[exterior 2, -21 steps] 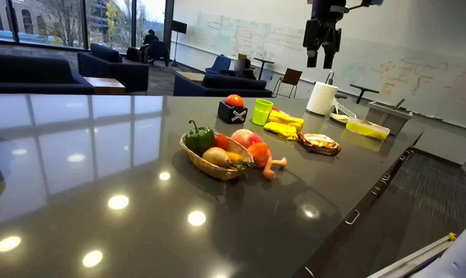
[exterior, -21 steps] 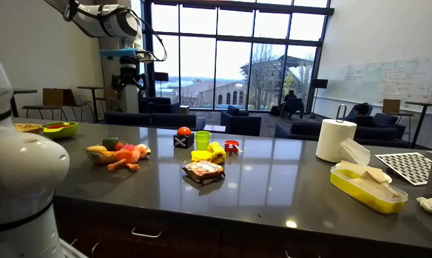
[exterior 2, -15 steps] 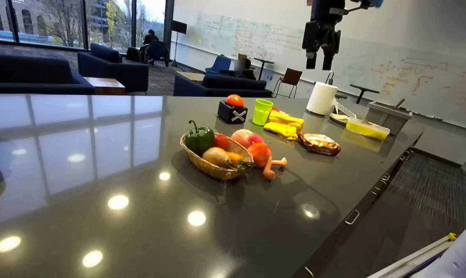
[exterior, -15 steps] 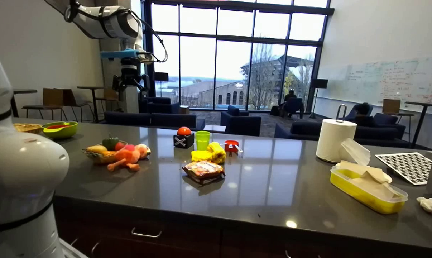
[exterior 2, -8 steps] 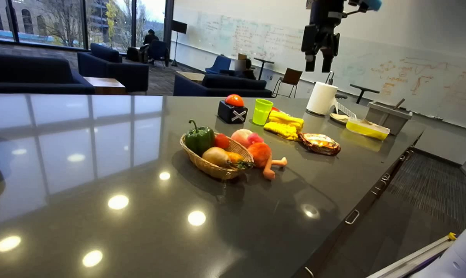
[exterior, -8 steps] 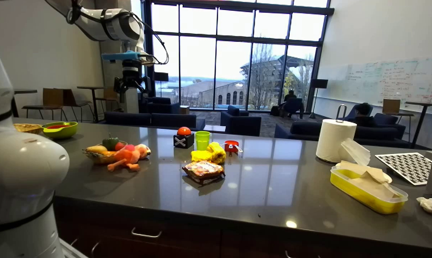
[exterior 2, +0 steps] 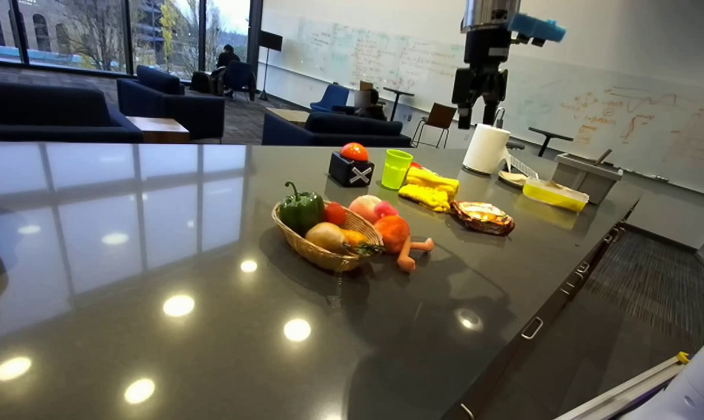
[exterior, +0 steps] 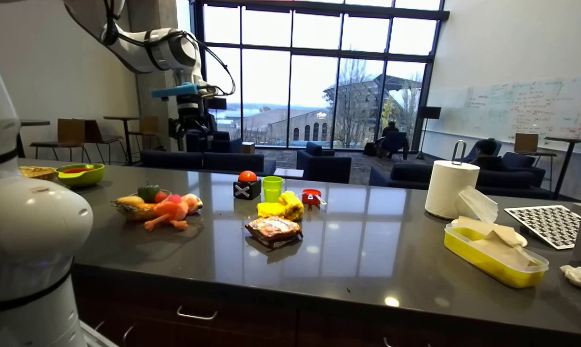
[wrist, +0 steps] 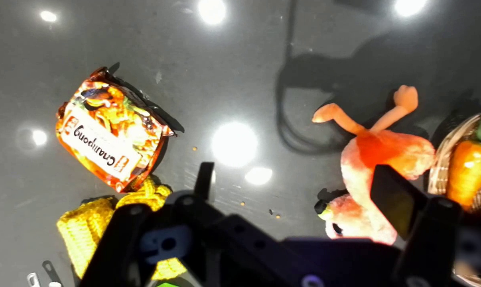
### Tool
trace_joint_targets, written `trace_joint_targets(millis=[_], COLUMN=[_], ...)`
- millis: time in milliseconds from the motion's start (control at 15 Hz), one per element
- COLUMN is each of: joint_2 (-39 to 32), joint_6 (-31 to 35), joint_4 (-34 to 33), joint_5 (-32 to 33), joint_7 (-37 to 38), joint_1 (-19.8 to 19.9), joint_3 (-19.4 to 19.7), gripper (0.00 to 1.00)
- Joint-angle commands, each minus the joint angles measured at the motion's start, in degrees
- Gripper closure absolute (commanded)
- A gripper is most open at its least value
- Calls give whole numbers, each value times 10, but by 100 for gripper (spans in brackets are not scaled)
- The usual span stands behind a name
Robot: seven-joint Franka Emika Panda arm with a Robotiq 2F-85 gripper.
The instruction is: Move the orange packet to the left side of the black box
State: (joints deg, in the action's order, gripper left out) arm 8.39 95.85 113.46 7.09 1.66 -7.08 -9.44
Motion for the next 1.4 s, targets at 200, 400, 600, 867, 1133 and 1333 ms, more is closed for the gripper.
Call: trace_joint_targets(millis=[200, 400, 600, 867, 1133, 1333], joint_2=[-3, -5, -15, -45, -88, -123], joint_6=[76, 106, 135, 169, 201, 230], joint_4=[64, 100, 133, 152, 143, 128], joint_5=[50, 63, 81, 114, 167, 203], joint_7=[8, 22, 50, 93, 127, 146], joint_1=[16, 23, 29, 36, 43, 49], joint_3=[22, 29, 32, 36, 47, 63], gripper=[0, 0, 0, 0, 0, 0])
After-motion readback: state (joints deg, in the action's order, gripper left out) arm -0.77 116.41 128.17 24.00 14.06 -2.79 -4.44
